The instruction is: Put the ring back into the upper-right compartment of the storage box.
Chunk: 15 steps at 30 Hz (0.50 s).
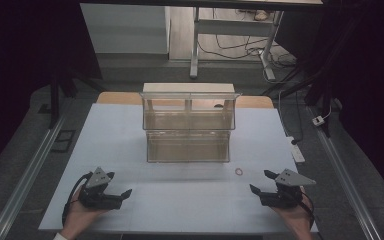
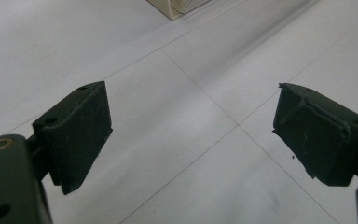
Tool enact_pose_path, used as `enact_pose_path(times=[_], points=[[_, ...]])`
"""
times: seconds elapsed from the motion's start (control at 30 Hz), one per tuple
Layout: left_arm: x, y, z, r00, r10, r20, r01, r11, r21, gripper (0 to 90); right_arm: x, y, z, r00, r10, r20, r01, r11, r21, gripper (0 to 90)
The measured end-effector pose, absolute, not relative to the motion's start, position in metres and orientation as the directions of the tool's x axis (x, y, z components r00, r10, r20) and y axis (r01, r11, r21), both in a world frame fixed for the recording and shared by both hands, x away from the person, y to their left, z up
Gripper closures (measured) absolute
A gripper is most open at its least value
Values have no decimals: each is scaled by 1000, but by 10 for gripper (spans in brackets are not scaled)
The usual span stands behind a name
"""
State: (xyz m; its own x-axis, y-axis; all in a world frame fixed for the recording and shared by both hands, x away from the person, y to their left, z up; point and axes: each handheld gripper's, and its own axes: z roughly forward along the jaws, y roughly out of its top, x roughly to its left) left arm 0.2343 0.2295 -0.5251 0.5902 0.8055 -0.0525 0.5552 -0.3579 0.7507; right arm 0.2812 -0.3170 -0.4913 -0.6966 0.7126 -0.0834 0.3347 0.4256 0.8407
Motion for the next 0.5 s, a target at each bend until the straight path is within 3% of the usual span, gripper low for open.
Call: enact_pose_path(times=[0.5], points=[[235,228,-526,596,801,-53,558,-366,745,113,293,-306,-471,-693,719,-49,381,422,823,267]])
